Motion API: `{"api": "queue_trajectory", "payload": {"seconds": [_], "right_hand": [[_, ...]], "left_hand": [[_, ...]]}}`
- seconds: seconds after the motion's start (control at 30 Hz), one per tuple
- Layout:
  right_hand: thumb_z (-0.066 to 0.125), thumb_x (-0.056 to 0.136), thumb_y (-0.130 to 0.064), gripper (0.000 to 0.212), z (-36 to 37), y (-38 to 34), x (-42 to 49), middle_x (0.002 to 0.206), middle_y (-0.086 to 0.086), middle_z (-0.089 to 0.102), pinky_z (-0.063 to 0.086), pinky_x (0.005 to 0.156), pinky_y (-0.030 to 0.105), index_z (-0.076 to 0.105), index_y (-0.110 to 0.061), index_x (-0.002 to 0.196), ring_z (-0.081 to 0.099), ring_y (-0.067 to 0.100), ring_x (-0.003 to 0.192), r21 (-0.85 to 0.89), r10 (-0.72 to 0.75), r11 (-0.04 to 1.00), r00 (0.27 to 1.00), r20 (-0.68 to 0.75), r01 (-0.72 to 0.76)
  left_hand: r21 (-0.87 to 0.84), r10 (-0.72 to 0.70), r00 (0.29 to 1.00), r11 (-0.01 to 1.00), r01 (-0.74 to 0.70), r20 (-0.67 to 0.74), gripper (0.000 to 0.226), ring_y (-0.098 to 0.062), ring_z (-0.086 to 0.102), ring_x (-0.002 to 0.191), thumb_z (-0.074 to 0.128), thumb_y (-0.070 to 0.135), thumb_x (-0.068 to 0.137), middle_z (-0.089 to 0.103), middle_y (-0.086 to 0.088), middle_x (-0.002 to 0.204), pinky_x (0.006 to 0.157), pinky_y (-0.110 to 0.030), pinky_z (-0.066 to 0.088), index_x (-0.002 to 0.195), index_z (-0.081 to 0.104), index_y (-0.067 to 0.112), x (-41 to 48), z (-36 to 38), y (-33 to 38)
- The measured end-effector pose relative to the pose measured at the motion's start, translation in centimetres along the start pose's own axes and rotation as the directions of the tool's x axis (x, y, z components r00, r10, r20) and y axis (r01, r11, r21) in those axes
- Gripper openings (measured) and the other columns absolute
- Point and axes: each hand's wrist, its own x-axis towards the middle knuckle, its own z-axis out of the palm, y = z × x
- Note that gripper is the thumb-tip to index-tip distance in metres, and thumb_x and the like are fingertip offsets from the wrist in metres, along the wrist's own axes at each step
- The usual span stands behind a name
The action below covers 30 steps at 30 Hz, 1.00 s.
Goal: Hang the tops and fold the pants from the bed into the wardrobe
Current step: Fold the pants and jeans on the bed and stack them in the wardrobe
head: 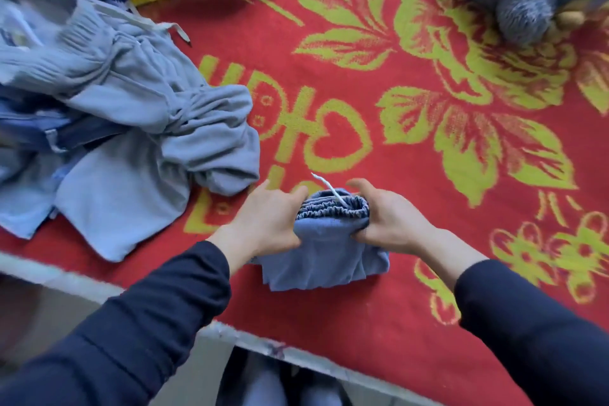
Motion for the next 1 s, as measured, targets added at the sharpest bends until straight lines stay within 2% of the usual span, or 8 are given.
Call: {"api": "queue_trajectory", "payload": {"seconds": [0.07,0.13,0.2,0.27,0.4,0.63,0.83,1.0], "right_hand": [[0.064,0.067,-0.03,0.076,-0.6,-1.8,-2.4,0.098,0.003,0.068,0.043,0.072,0.033,0.039,-0.03,0.139,0.061,0.03,0.094,-0.12,-0.06,0.991,0.998,-0.007,0.059],[0.063,0.067,-0.028,0.06,-0.5,-3.7,-5.2,0.093,0.001,0.071,0.04,0.078,0.032,0.055,-0.029,0.126,0.064,0.028,0.093,-0.312,-0.209,0.933,0.976,-0.067,0.179],[0.064,0.061,-0.029,0.054,0.4,-5.5,-8.6,0.092,0.0,0.074,0.048,0.086,0.037,0.066,-0.02,0.114,0.069,0.025,0.088,-0.373,-0.327,0.891,0.936,-0.13,0.26],[0.068,0.063,-0.028,0.053,2.0,-7.1,-11.8,0.098,-0.001,0.074,0.053,0.086,0.044,0.067,-0.013,0.114,0.07,0.023,0.088,-0.401,-0.453,0.846,0.871,-0.193,0.351],[0.072,0.071,-0.021,0.047,4.2,-13.3,-17.4,0.107,0.0,0.072,0.052,0.077,0.036,0.066,-0.009,0.116,0.068,0.022,0.093,-0.425,-0.677,0.715,0.703,-0.219,0.555],[0.06,0.07,-0.027,0.051,12.1,-27.9,-22.5,0.108,0.003,0.072,0.055,0.072,0.033,0.064,-0.008,0.117,0.07,0.024,0.087,-0.363,-0.864,0.406,0.481,0.145,0.839],[0.08,0.06,-0.021,0.065,23.4,-42.2,-26.6,0.109,0.003,0.072,0.056,0.071,0.035,0.063,-0.008,0.122,0.069,0.025,0.091,-0.345,-0.858,0.201,0.335,0.39,0.917],[0.075,0.059,-0.019,0.068,34.4,-55.4,-30.5,0.107,-0.001,0.072,0.055,0.073,0.032,0.062,-0.012,0.125,0.069,0.022,0.092,-0.336,-0.845,-0.003,0.177,0.505,0.942]], "left_hand": [[0.004,-0.054,0.993,0.999,0.055,-0.101,0.04,-0.027,0.065,0.071,0.066,0.031,0.062,0.065,0.0,0.067,0.094,-0.037,0.041,0.095,0.044,0.023,-3.4,0.5,1.4],[-0.029,-0.099,0.973,0.995,0.096,-0.206,0.048,-0.024,0.067,0.07,0.071,0.027,0.055,0.067,0.001,0.069,0.092,-0.036,0.045,0.099,0.055,0.019,-7.3,1.3,2.8],[-0.053,-0.129,0.942,0.992,0.118,-0.308,0.061,-0.021,0.068,0.076,0.075,0.028,0.053,0.07,0.001,0.078,0.086,-0.033,0.046,0.111,0.061,0.015,-11.8,1.8,4.6],[-0.067,-0.177,0.893,0.984,0.164,-0.413,0.066,-0.018,0.067,0.086,0.076,0.026,0.057,0.07,0.003,0.088,0.082,-0.03,0.04,0.12,0.061,0.014,-16.9,1.9,6.4],[-0.095,-0.32,0.811,0.944,0.315,-0.49,0.077,-0.02,0.068,0.099,0.085,0.016,0.046,0.071,-0.004,0.099,0.084,-0.03,0.036,0.119,0.064,0.008,-28.7,1.8,9.3],[-0.225,-0.644,0.669,0.761,0.609,-0.371,0.081,-0.016,0.069,0.082,0.09,0.04,0.035,0.071,0.003,0.086,0.084,-0.026,0.041,0.107,0.066,0.014,-49.1,5.2,10.5],[-0.33,-0.856,0.471,0.517,0.79,-0.213,0.085,-0.017,0.071,0.079,0.092,0.039,0.027,0.073,0.002,0.088,0.072,-0.025,0.055,0.105,0.07,0.013,-65.4,9.9,9.6],[-0.46,-0.941,0.296,0.337,0.821,-0.162,0.08,-0.021,0.068,0.095,0.087,0.035,0.052,0.071,0.0,0.106,0.081,-0.031,0.055,0.125,0.059,0.015,-80.2,15.0,6.9]]}}
